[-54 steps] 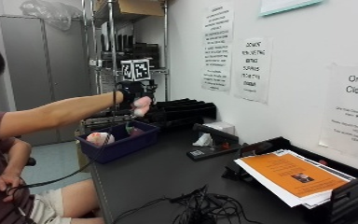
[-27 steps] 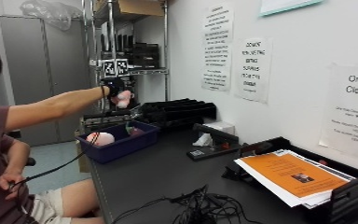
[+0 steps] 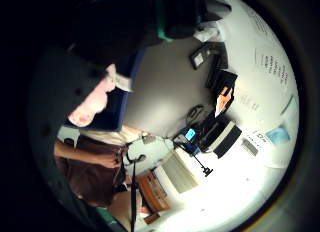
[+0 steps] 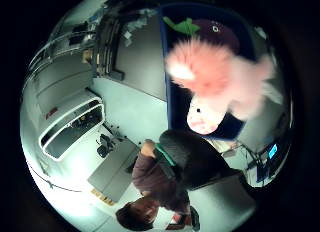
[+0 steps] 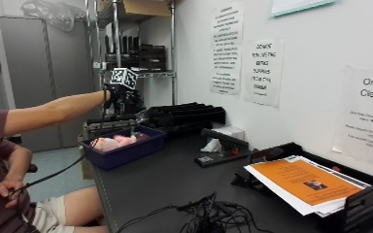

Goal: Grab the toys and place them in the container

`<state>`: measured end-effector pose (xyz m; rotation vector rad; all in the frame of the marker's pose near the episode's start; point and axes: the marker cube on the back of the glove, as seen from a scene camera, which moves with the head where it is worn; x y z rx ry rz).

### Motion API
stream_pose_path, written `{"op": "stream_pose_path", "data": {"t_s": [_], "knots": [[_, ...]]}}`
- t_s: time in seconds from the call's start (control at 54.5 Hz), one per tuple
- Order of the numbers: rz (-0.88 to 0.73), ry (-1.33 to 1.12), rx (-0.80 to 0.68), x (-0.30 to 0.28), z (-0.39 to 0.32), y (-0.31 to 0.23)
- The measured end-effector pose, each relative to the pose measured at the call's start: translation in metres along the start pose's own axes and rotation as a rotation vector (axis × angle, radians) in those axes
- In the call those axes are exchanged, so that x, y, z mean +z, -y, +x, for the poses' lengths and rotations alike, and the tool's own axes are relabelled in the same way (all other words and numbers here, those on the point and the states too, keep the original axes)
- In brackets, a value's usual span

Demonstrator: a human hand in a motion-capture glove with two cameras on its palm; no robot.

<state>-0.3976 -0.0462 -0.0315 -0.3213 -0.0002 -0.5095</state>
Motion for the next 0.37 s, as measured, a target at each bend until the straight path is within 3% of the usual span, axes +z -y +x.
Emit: {"op": "stream_pose_path", "data": {"t_s": [0.129,0.22,0.367], "knots": [[0.094,-0.007,-0.073,-0.011,0.006,-0.011],[0.216,0.068,-0.047,-0.019,0.003,-0.013],[0.146,-0.073,-0.011,-0.029,-0.008,-0.016]]}}
